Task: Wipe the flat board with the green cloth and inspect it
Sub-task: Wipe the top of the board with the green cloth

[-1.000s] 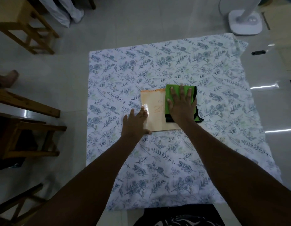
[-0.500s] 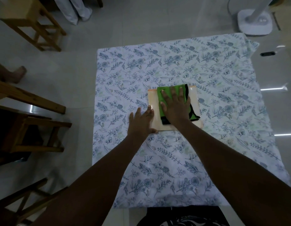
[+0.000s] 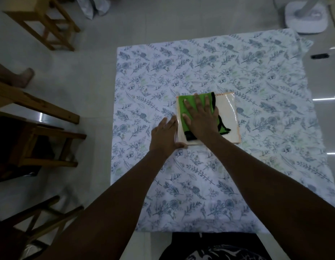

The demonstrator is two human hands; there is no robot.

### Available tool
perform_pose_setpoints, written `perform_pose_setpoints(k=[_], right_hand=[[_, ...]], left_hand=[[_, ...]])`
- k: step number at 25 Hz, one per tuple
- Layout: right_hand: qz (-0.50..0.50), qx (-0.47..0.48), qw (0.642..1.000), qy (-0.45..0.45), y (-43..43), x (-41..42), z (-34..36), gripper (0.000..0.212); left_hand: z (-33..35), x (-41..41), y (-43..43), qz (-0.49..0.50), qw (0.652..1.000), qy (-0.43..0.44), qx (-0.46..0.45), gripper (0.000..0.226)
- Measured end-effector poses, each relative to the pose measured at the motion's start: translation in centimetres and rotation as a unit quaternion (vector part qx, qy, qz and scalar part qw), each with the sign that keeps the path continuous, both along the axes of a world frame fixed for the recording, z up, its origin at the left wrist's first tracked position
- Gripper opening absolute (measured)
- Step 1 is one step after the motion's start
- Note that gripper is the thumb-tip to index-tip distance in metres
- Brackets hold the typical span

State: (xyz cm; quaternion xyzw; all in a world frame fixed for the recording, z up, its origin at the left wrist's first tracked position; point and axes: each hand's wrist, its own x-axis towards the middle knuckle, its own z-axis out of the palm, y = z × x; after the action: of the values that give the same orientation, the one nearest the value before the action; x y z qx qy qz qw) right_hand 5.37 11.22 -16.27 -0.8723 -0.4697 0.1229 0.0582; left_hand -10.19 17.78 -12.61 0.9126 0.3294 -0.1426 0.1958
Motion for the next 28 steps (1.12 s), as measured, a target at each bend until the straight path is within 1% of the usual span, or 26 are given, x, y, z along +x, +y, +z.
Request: perform_pose_setpoints(k=[2, 3, 5, 6, 7, 8, 9, 11, 12, 13, 16, 18, 20, 22, 26, 28], right_hand=[[-0.021, 0.004, 1.0, 0.003, 0.3, -0.7, -0.1, 0.06], [-0.001, -0.001, 1.0, -0.006, -0.4, -1.5, -0.2, 0.06], [0.1, -0.003, 0.994, -0.035, -2.8, -1.8, -0.3, 0.06], [0.157, -0.004, 0.987, -0.042, -3.6, -0.7, -0.3, 0.059], [0.195, -0.005, 0.979, -0.053, -3.9, 1.0, -0.3, 0.059], [0.193, -0.012, 0.979, -0.059, -3.7, 2.6, -0.2, 0.059], [0.145, -0.008, 0.988, -0.06, -3.2, 3.9, -0.2, 0.059], [0.018, 0.004, 0.999, -0.04, -1.9, 4.7, -0.1, 0.058], [-0.008, 0.005, 1.0, -0.027, -1.3, 3.9, 0.0, 0.058], [0.001, 0.007, 1.0, -0.025, -1.2, 2.5, 0.0, 0.057], [0.119, 0.02, 0.992, -0.036, -3.6, -0.5, -0.2, 0.055], [0.177, 0.039, 0.983, -0.033, -5.5, -0.4, -0.4, 0.054], [0.21, 0.05, 0.976, -0.042, -6.2, 0.2, -0.6, 0.053], [0.205, 0.049, 0.976, -0.048, -4.7, 1.1, -0.9, 0.053], [0.109, 0.022, 0.994, -0.013, 0.7, 2.2, -0.2, 0.053], [0.087, 0.024, 0.996, -0.009, 1.1, 1.6, -0.1, 0.053]], left_hand=[[-0.2, 0.0, -0.1, -0.003, 1.0, 0.0, 0.001, 0.108], [-0.2, -0.1, -0.3, -0.002, 1.0, -0.002, 0.0, 0.105], [-0.1, 0.0, -0.3, 0.004, 1.0, -0.008, 0.004, 0.1], [0.0, 0.1, -0.3, 0.004, 1.0, -0.006, 0.004, 0.101], [0.0, 0.1, -0.3, 0.001, 1.0, 0.0, 0.003, 0.103], [0.1, 0.2, -0.4, 0.0, 1.0, 0.007, 0.002, 0.106], [0.2, 0.2, -0.4, -0.002, 1.0, 0.014, 0.002, 0.108], [0.1, 0.2, -0.3, -0.001, 1.0, 0.018, 0.003, 0.11], [0.1, 0.2, -0.2, 0.0, 1.0, 0.017, 0.005, 0.11], [0.0, 0.2, -0.2, 0.001, 1.0, 0.018, 0.004, 0.112], [0.0, 0.1, -0.3, 0.007, 1.0, 0.008, 0.004, 0.113], [-0.1, -0.1, -0.2, 0.007, 1.0, -0.005, 0.003, 0.111], [-0.3, -0.1, -0.3, 0.009, 1.0, -0.01, -0.003, 0.111], [-0.3, -0.1, -0.3, 0.012, 1.0, -0.011, -0.007, 0.11], [0.1, 0.1, -0.3, 0.009, 1.0, -0.002, -0.001, 0.109], [0.1, 0.1, -0.3, 0.011, 1.0, -0.002, -0.001, 0.11]])
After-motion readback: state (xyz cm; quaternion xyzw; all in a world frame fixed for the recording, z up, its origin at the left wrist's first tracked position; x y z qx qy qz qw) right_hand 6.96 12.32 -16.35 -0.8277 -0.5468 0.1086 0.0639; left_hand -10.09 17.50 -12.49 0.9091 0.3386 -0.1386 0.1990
